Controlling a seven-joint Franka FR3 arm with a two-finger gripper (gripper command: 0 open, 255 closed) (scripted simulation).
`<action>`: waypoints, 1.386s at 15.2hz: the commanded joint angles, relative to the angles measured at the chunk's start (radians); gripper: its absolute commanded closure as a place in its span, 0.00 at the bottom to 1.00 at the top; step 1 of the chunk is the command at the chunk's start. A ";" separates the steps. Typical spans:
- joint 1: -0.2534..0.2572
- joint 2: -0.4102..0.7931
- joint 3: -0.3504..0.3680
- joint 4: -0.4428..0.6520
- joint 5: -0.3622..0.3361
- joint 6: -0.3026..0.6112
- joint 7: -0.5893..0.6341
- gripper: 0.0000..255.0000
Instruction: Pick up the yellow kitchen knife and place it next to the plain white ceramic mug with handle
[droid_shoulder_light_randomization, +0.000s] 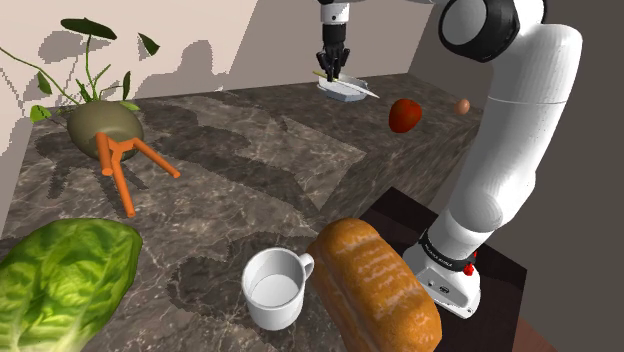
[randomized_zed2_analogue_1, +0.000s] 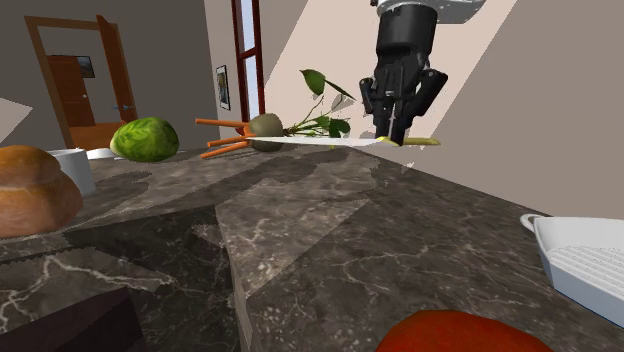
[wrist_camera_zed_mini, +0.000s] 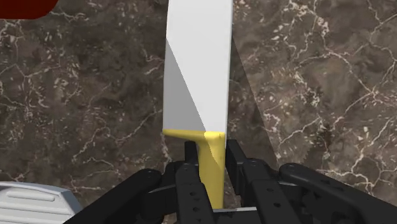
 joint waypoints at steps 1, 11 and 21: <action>-0.001 0.003 0.000 0.032 0.000 -0.029 -0.003 1.00; 0.094 -0.222 0.058 -0.255 -0.007 0.024 0.151 1.00; 0.199 -0.418 0.164 -0.487 0.030 0.052 0.357 1.00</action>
